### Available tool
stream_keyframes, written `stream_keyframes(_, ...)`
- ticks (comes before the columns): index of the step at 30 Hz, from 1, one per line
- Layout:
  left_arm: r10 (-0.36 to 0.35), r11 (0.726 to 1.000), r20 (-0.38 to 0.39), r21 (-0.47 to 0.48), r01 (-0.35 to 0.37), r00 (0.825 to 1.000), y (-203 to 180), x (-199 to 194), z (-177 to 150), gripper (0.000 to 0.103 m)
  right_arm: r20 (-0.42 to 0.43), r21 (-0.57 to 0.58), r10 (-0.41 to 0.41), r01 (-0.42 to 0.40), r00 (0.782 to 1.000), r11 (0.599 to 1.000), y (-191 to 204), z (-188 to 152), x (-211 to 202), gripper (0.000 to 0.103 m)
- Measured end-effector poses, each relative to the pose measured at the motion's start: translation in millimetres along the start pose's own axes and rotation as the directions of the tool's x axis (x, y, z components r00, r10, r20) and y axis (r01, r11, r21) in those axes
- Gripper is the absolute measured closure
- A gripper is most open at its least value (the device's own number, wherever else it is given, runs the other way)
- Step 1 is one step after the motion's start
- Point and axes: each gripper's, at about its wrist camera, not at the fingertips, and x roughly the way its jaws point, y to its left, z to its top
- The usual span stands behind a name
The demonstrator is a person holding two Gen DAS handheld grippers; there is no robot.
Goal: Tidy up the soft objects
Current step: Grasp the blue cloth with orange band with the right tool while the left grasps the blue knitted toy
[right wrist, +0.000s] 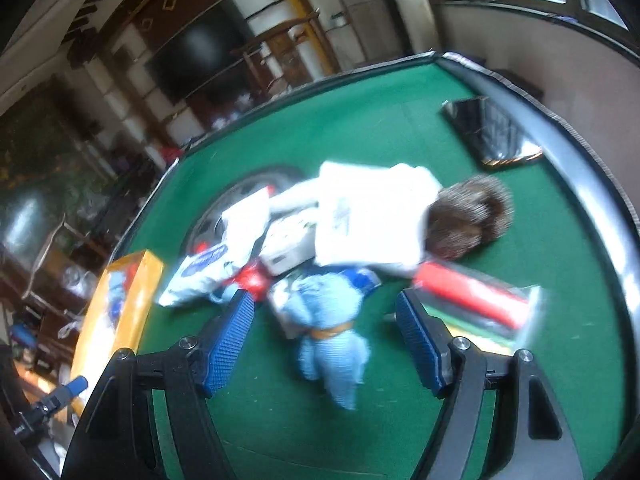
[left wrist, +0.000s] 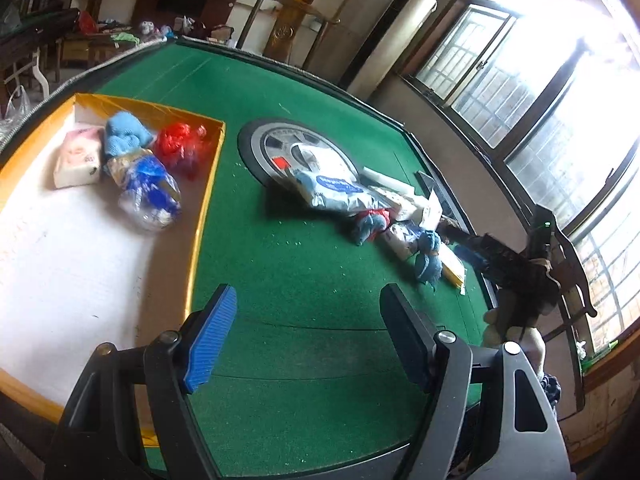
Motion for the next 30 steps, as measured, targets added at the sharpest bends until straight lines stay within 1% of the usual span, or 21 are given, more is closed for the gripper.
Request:
stream_keyframes(3, 0.010, 1.000, 0.002, -0.002, -0.010, 1.000, 3, -1, 0, 0.029, -0.042, -0.024, -0.025, 0.024, 0.999, 0.999, 8, -9, 15, 0.036)
stream_keyframes(4, 0.013, 1.000, -0.003, -0.001, -0.013, 1.000, 4, 0, -1, 0.029, -0.051, -0.039, -0.031, 0.029, 0.998, 0.999, 11, -12, 17, 0.045)
stream_keyframes(5, 0.015, 1.000, -0.009, 0.000, -0.015, 1.000, 5, 2, -1, 0.029, -0.059, -0.055, -0.033, 0.030, 0.998, 0.998, 13, -15, 18, 0.060)
stream_keyframes(6, 0.016, 1.000, -0.015, 0.000, -0.016, 1.000, 5, 4, 0, 0.029, -0.068, -0.069, -0.031, 0.026, 0.997, 0.997, 15, -18, 18, 0.069)
stream_keyframes(7, 0.014, 1.000, -0.024, -0.003, -0.014, 1.000, 6, 7, -1, 0.029, -0.075, -0.074, -0.016, 0.010, 0.997, 0.997, 17, -22, 15, 0.081)
stream_keyframes(11, 0.000, 1.000, -0.057, -0.030, -0.002, 0.998, 13, 17, 1, 0.029, -0.069, -0.100, 0.050, -0.056, 0.996, 0.993, 24, -33, 2, 0.081)
stream_keyframes(13, 0.000, 0.999, -0.068, -0.038, -0.002, 0.998, 14, 21, 0, 0.029, -0.083, -0.106, 0.105, -0.114, 0.991, 0.988, 28, -39, -2, 0.081)
stream_keyframes(14, -0.001, 0.999, -0.074, -0.039, -0.002, 0.997, 13, 23, 0, 0.029, -0.099, -0.105, 0.149, -0.159, 0.984, 0.982, 29, -40, -3, 0.081)
stream_keyframes(16, -0.005, 0.999, -0.091, -0.034, 0.002, 0.996, 9, 30, 0, 0.029, -0.145, -0.092, 0.259, -0.274, 0.955, 0.957, 30, -46, -3, 0.081)
stream_keyframes(17, -0.006, 1.000, -0.100, -0.027, 0.003, 0.995, 6, 33, -1, 0.029, -0.150, -0.095, 0.266, -0.282, 0.952, 0.955, 30, -49, -3, 0.081)
stream_keyframes(20, 0.002, 1.000, -0.118, 0.012, 0.000, 0.993, -8, 44, 2, 0.029, -0.145, -0.117, 0.219, -0.236, 0.965, 0.965, 26, -55, 1, 0.081)
stream_keyframes(22, 0.016, 0.998, -0.108, 0.064, -0.009, 0.994, -25, 53, 7, 0.029, -0.125, -0.099, 0.183, -0.196, 0.975, 0.975, 17, -55, 4, 0.081)
stream_keyframes(24, 0.047, 0.989, -0.080, 0.141, -0.035, 0.996, -46, 68, 12, 0.029, -0.111, -0.065, 0.201, -0.209, 0.973, 0.976, 7, -54, 7, 0.081)
stream_keyframes(26, 0.060, 0.975, -0.070, 0.216, -0.043, 0.996, -65, 89, 15, 0.029, -0.100, -0.038, 0.200, -0.204, 0.975, 0.978, -1, -53, 7, 0.079)
stream_keyframes(28, 0.091, 0.963, -0.090, 0.261, -0.065, 0.992, -80, 113, 20, 0.029, -0.086, -0.020, 0.212, -0.214, 0.973, 0.977, -7, -51, 4, 0.079)
stream_keyframes(30, 0.092, 0.953, -0.100, 0.298, -0.059, 0.991, -95, 135, 25, 0.029, -0.083, -0.002, 0.221, -0.222, 0.972, 0.975, -11, -51, 4, 0.079)
